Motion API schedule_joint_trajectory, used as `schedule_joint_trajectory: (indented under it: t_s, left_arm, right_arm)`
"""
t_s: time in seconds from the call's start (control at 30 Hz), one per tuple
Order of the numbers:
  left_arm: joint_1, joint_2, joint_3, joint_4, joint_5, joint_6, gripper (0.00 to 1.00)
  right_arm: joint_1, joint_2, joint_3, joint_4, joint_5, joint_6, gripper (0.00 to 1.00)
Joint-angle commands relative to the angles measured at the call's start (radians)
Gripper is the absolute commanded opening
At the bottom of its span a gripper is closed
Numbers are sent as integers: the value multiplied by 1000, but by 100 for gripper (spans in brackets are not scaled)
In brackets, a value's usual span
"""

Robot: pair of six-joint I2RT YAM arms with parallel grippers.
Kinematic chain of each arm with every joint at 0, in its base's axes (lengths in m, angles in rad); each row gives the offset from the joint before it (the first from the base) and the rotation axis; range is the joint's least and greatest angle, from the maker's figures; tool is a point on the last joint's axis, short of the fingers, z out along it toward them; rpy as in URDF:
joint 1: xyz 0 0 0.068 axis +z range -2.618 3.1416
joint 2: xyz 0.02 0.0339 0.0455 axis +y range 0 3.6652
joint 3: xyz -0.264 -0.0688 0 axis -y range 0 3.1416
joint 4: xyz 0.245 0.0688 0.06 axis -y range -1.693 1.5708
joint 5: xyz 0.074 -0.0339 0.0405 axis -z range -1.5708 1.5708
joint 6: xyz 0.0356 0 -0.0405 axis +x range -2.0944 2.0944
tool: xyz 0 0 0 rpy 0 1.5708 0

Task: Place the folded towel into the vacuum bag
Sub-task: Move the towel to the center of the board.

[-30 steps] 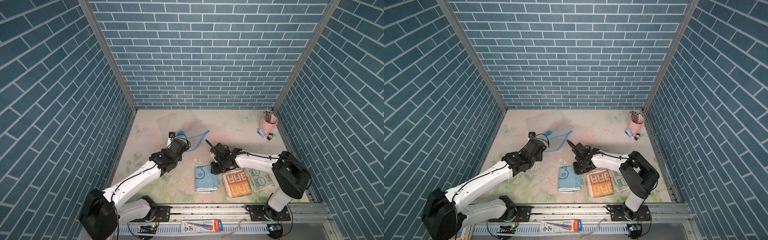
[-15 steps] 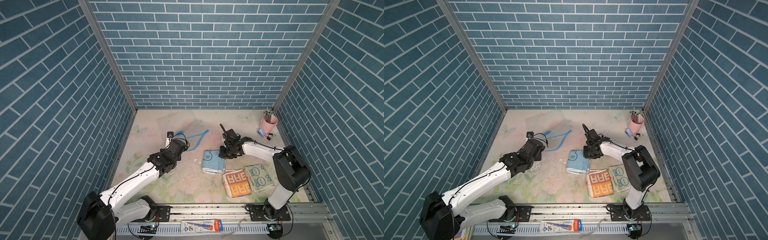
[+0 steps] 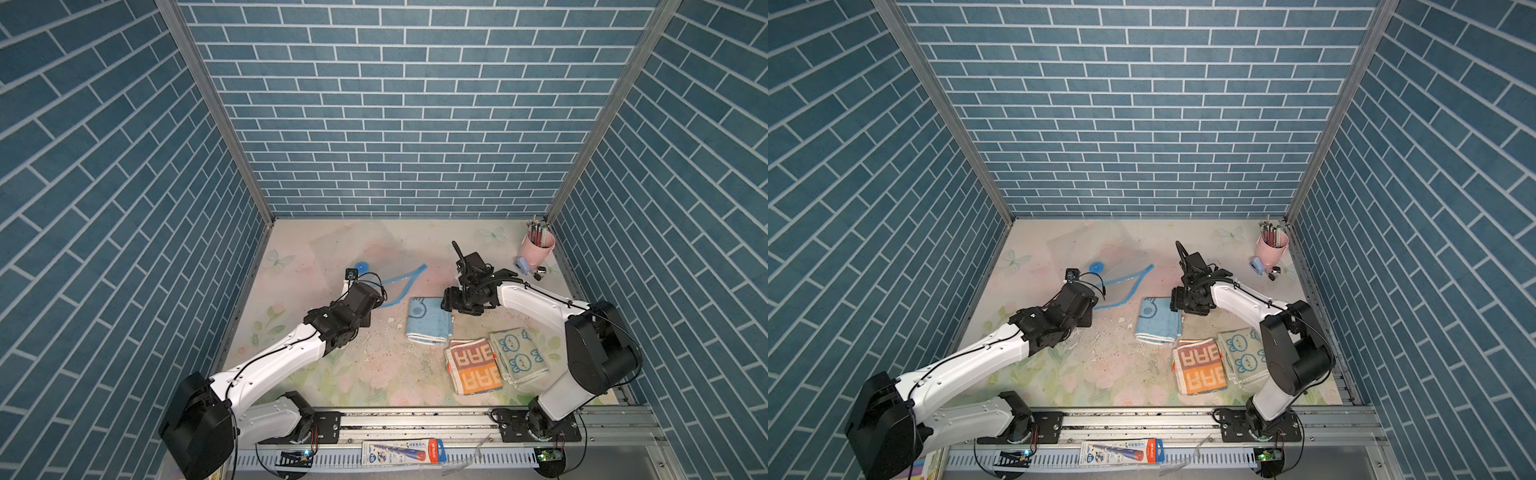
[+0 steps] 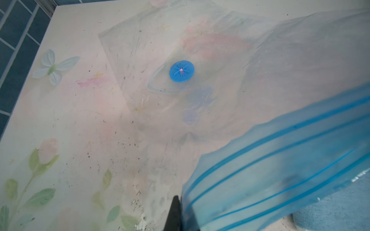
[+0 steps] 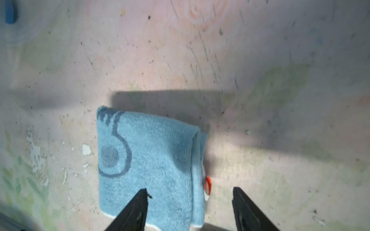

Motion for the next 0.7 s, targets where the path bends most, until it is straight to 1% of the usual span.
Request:
schedule_joint_trajectory:
  t_s: [0.0,0.27,0.5,0.67]
  left_arm:
    - [-11,6,-22,6,3,-37,0]
    - [-19,22,-32,26,12,-47,0]
    - [-20,24,-36,33,10,-50,0]
    - [-21,29,-39,40,3,-49,0]
  right_arm:
    - [24,-19,-42,-20,-80,43,66]
    - [79,98,16,-33,-80,49,58]
    - [101,152,43,-71,-27,56,49]
    - [109,161,49,-91,-18,56,49]
